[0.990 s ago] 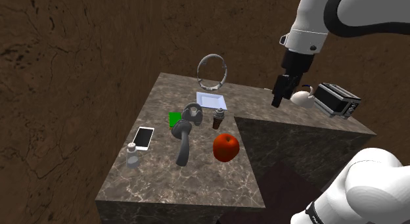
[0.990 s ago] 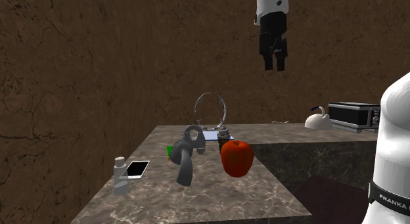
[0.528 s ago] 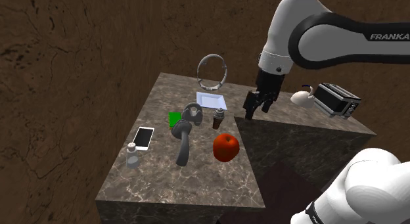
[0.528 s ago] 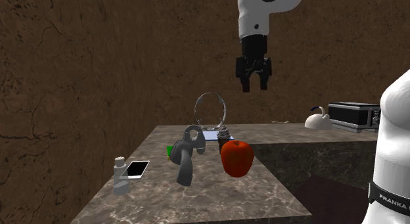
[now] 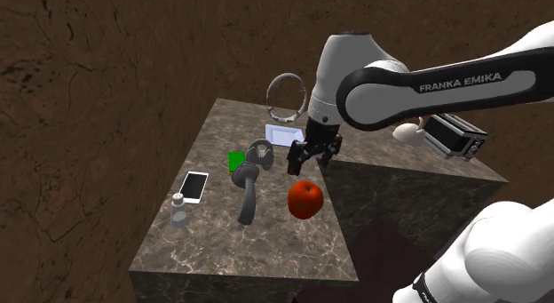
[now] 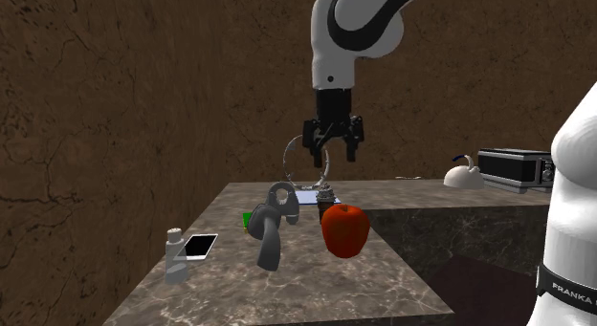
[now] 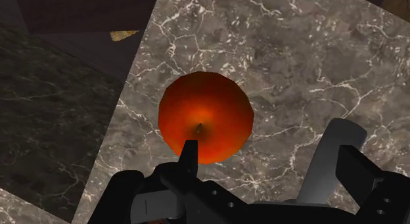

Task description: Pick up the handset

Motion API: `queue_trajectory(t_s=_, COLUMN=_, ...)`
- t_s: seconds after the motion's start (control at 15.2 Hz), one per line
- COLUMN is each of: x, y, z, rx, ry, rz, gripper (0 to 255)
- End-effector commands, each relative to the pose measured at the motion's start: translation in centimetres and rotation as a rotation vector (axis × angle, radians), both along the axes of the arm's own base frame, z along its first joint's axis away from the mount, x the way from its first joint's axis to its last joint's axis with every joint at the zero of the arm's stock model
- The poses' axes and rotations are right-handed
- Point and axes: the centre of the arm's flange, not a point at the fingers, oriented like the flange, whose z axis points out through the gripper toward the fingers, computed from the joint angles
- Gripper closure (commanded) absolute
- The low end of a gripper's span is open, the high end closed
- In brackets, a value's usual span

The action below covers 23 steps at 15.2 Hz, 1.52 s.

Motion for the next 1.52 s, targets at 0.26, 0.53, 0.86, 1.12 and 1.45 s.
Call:
queue_trajectory(t_s=0.26, x=4.8, y=3.3, z=-5.4, rx=-0.012, ry=-0.043, rz=-0.114, gripper=0)
queue_trajectory(t_s=0.53, x=8.2, y=5.0, z=-8.9, rx=-0.021, ry=-0.071, rz=-0.189, gripper=0)
queue_trajectory(t_s=0.86, x=12.8, y=6.7, z=-13.1, rx=-0.032, ry=-0.105, rz=-0.283, gripper=0)
queue_trajectory(t_s=1.12, x=14.4, y=7.2, z=-15.5, rx=-0.036, ry=-0.117, rz=-0.314, gripper=0)
queue_trajectory(t_s=1.45, x=14.4, y=7.2, z=-18.2, rx=-0.036, ry=-0.117, rz=-0.314, gripper=0)
